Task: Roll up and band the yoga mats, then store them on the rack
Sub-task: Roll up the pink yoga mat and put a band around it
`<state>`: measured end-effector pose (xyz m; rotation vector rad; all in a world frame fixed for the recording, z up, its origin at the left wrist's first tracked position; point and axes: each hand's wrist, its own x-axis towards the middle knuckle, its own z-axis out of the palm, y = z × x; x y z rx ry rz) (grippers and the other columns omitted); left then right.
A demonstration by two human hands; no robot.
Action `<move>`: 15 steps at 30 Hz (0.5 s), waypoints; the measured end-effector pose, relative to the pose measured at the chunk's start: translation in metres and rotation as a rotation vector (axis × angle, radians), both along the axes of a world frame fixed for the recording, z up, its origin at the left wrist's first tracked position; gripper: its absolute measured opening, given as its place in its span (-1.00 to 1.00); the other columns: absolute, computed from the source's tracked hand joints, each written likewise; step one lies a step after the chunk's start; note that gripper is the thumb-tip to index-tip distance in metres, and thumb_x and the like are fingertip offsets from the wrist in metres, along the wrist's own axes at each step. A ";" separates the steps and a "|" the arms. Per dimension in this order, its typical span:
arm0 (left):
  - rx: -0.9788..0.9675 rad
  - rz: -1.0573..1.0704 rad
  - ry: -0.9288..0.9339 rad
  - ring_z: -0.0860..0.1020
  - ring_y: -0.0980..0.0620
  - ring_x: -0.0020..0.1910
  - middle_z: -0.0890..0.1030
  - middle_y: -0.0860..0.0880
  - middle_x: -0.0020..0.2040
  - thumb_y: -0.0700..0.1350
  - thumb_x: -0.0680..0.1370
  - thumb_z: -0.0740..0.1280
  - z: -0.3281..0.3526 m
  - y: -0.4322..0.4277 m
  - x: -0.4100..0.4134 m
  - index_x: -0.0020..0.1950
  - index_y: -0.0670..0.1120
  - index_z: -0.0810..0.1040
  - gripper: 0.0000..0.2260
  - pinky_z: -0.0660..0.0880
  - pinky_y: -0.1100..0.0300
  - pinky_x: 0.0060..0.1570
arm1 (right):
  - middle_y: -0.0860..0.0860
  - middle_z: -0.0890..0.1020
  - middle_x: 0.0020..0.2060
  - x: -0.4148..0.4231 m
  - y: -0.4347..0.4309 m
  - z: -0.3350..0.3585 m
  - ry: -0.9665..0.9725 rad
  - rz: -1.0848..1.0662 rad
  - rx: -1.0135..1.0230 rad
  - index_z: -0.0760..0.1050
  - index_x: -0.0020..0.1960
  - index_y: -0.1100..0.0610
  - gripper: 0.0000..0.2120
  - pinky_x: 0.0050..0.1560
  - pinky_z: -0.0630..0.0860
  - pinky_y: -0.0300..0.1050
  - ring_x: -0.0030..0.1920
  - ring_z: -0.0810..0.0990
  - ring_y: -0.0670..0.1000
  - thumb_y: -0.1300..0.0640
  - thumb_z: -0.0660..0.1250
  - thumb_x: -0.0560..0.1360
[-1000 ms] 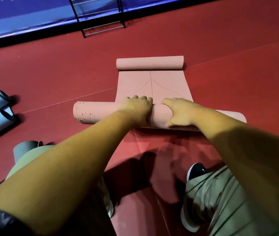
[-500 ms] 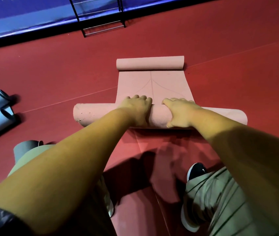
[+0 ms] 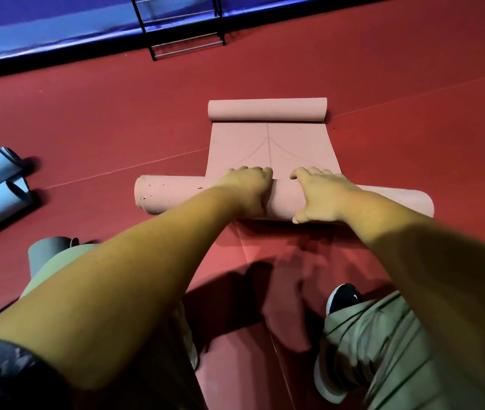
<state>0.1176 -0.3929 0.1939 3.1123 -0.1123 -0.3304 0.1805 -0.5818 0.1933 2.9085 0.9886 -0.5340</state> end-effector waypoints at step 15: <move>0.294 -0.018 -0.041 0.49 -0.17 0.35 0.49 -0.07 0.36 0.31 0.39 0.54 0.007 0.000 -0.006 0.42 -0.04 0.36 -0.24 0.44 -0.13 0.25 | 0.01 0.60 0.28 0.004 0.004 0.005 0.102 -0.070 0.009 0.25 0.47 -0.09 -0.04 0.15 0.61 0.13 0.22 0.60 0.18 -0.25 0.57 0.17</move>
